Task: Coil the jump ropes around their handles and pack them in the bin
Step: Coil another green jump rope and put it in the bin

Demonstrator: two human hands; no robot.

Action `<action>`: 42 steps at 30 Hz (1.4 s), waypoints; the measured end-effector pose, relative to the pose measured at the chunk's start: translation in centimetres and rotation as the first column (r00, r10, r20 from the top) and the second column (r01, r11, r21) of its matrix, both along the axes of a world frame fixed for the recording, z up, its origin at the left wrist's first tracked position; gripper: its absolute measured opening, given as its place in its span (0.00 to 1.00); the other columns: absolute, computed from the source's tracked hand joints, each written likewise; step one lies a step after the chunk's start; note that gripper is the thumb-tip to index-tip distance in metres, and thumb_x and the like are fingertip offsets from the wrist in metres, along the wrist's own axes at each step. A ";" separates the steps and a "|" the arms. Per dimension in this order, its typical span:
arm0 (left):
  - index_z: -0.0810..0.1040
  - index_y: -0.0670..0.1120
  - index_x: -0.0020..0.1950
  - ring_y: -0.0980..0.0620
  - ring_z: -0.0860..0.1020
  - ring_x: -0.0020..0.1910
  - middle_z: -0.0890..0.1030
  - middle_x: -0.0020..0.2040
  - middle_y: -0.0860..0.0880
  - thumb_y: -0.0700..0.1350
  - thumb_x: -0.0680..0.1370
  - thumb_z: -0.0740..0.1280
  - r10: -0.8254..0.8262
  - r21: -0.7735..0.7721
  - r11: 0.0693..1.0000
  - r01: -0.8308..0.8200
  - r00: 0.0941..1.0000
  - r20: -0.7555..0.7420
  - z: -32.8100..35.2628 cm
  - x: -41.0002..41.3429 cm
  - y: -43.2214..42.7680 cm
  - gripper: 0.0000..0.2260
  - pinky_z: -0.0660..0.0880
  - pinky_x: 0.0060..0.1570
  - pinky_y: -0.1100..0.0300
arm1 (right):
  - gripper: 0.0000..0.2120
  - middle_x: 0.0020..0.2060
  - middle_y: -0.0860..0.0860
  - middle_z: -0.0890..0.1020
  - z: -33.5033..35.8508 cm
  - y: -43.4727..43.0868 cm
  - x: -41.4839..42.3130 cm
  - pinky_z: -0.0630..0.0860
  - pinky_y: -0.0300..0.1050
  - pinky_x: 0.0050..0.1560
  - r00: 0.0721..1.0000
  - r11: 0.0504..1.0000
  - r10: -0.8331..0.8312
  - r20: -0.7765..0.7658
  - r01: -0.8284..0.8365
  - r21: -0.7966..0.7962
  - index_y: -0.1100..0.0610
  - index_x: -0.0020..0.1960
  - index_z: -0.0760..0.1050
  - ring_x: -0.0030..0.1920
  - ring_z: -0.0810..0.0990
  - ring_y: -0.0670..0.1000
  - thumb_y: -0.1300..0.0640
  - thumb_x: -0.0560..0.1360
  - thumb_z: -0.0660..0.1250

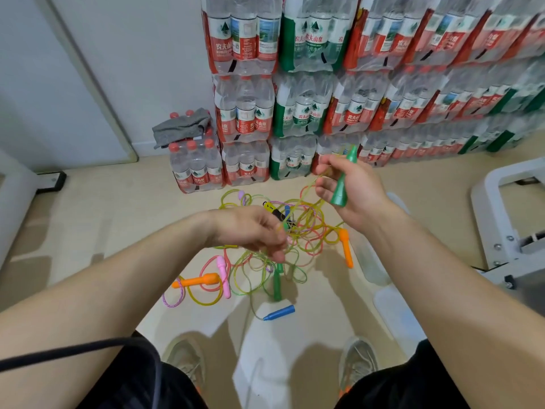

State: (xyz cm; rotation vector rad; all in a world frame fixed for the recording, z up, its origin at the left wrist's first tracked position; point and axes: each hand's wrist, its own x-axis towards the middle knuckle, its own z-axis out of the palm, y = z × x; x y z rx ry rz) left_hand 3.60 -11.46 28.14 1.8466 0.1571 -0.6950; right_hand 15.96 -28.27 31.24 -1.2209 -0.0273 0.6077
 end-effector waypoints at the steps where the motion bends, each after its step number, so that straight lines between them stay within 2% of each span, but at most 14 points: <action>1: 0.78 0.45 0.43 0.52 0.81 0.45 0.86 0.44 0.44 0.40 0.83 0.63 0.005 0.059 0.998 -0.005 1.000 0.005 -0.3 0.0 0.3 0.09 0.69 0.39 0.61 | 0.03 0.32 0.52 0.81 -0.3 -0.3 0.4 0.78 0.42 0.30 0.999 0.999 -0.036 -0.010 0.036 -0.017 0.61 0.50 0.76 0.28 0.78 0.50 0.62 0.81 0.64; 3: 0.78 0.44 0.42 0.54 0.82 0.44 0.86 0.43 0.43 0.37 0.82 0.63 0.072 0.144 0.987 -0.077 0.997 0.042 -0.6 0.1 1.0 0.10 0.73 0.39 0.61 | 0.02 0.31 0.52 0.80 -0.8 -0.9 1.1 0.78 0.42 0.30 0.996 0.994 -0.090 -0.020 0.089 -0.055 0.61 0.50 0.75 0.27 0.78 0.50 0.63 0.80 0.64; 5: 0.79 0.40 0.44 0.49 0.82 0.45 0.85 0.43 0.41 0.34 0.82 0.63 0.158 0.199 0.962 -0.186 0.976 0.151 -0.6 0.4 1.8 0.08 0.79 0.46 0.58 | 0.02 0.31 0.53 0.81 -1.3 -1.4 1.6 0.79 0.42 0.30 0.989 0.988 -0.143 -0.036 0.140 -0.064 0.61 0.50 0.75 0.28 0.79 0.50 0.64 0.80 0.64; 7: 0.79 0.40 0.47 0.47 0.81 0.41 0.84 0.41 0.40 0.36 0.82 0.63 0.314 0.135 0.928 -0.348 0.923 0.221 -0.4 0.5 2.4 0.07 0.80 0.46 0.51 | 0.04 0.36 0.55 0.83 -1.8 -2.0 2.1 0.81 0.43 0.34 0.983 0.978 -0.173 -0.055 0.165 -0.125 0.61 0.50 0.75 0.31 0.82 0.51 0.60 0.81 0.64; 9: 0.78 0.43 0.51 0.49 0.78 0.33 0.79 0.35 0.46 0.40 0.84 0.61 0.519 -0.023 0.850 -0.526 0.829 0.207 0.3 0.6 2.5 0.07 0.79 0.37 0.54 | 0.10 0.41 0.57 0.84 -2.4 -2.4 2.2 0.82 0.47 0.37 0.987 0.953 -0.135 -0.083 0.106 -0.282 0.60 0.50 0.75 0.36 0.85 0.52 0.53 0.83 0.63; 12: 0.77 0.44 0.55 0.52 0.72 0.25 0.72 0.32 0.48 0.43 0.85 0.58 0.690 -0.263 0.715 -0.648 0.716 0.111 1.3 0.9 2.1 0.08 0.74 0.28 0.60 | 0.18 0.34 0.54 0.83 -2.8 -2.5 1.0 0.78 0.43 0.29 0.991 0.868 0.046 -0.129 -0.104 -0.486 0.59 0.51 0.74 0.28 0.80 0.49 0.44 0.84 0.60; 16: 0.76 0.43 0.58 0.55 0.68 0.24 0.71 0.32 0.49 0.42 0.86 0.57 0.724 -0.351 0.627 -0.695 0.687 -0.066 1.3 1.0 0.6 0.09 0.69 0.24 0.63 | 0.19 0.26 0.47 0.70 -2.3 -1.3 -1.4 0.62 0.38 0.27 0.952 0.831 0.270 -0.140 -0.304 -0.466 0.54 0.50 0.71 0.22 0.63 0.48 0.38 0.82 0.58; 21: 0.77 0.38 0.54 0.51 0.79 0.34 0.81 0.36 0.45 0.41 0.85 0.58 0.725 -0.440 0.508 -0.741 0.643 -0.246 1.5 1.4 -1.4 0.10 0.82 0.36 0.61 | 0.13 0.26 0.53 0.73 -2.2 0.4 -3.9 0.63 0.38 0.26 0.961 0.877 0.246 -0.130 -0.277 -0.392 0.58 0.45 0.70 0.19 0.65 0.50 0.51 0.82 0.54; 24: 0.78 0.35 0.51 0.48 0.84 0.38 0.84 0.38 0.41 0.42 0.85 0.59 0.730 -0.468 0.441 -0.766 0.609 -0.308 1.4 1.5 -1.7 0.13 0.83 0.44 0.58 | 0.12 0.32 0.52 0.76 -2.3 0.8 -5.2 0.69 0.41 0.30 0.966 0.886 0.246 -0.082 -0.259 -0.385 0.58 0.43 0.75 0.23 0.72 0.49 0.54 0.81 0.58; 29: 0.78 0.37 0.45 0.50 0.82 0.33 0.80 0.36 0.42 0.45 0.86 0.56 0.716 -0.421 0.525 -0.739 0.651 -0.251 1.4 1.4 -1.9 0.17 0.82 0.39 0.60 | 0.07 0.38 0.51 0.75 -3.5 1.1 -5.5 0.71 0.40 0.32 0.942 0.875 0.331 0.057 -0.284 -0.392 0.56 0.48 0.80 0.31 0.73 0.47 0.54 0.81 0.66; 33: 0.76 0.35 0.58 0.47 0.81 0.36 0.79 0.44 0.41 0.48 0.85 0.60 0.685 -0.404 0.559 -0.724 0.678 -0.266 1.1 1.2 -2.2 0.16 0.81 0.36 0.57 | 0.10 0.34 0.51 0.77 -3.9 0.9 -5.3 0.71 0.39 0.30 0.905 0.834 0.401 0.138 -0.298 -0.465 0.60 0.48 0.82 0.29 0.73 0.47 0.54 0.81 0.68; 38: 0.78 0.37 0.56 0.43 0.79 0.39 0.79 0.46 0.38 0.46 0.85 0.58 0.611 -0.367 0.666 -0.649 0.757 -0.231 0.7 1.0 -2.6 0.14 0.82 0.47 0.47 | 0.14 0.32 0.51 0.78 -3.9 0.8 -5.8 0.69 0.34 0.26 0.820 0.784 0.494 0.288 -0.277 -0.556 0.63 0.37 0.81 0.23 0.75 0.42 0.58 0.79 0.71; 40: 0.78 0.36 0.53 0.41 0.79 0.38 0.79 0.44 0.37 0.42 0.85 0.57 0.581 -0.365 0.708 -0.605 0.792 -0.186 0.7 1.0 -2.5 0.13 0.81 0.44 0.47 | 0.17 0.31 0.48 0.82 -3.1 0.7 -5.5 0.71 0.37 0.28 0.742 0.691 0.592 0.315 -0.267 -0.671 0.59 0.33 0.81 0.24 0.76 0.41 0.51 0.77 0.72; 42: 0.78 0.36 0.52 0.43 0.81 0.34 0.80 0.41 0.38 0.39 0.85 0.56 0.571 -0.357 0.739 -0.572 0.812 -0.120 1.0 1.0 -2.4 0.12 0.80 0.34 0.53 | 0.20 0.30 0.44 0.84 -2.2 0.5 -4.7 0.74 0.43 0.33 0.649 0.519 0.673 0.356 -0.071 -0.852 0.53 0.33 0.81 0.31 0.80 0.43 0.38 0.73 0.71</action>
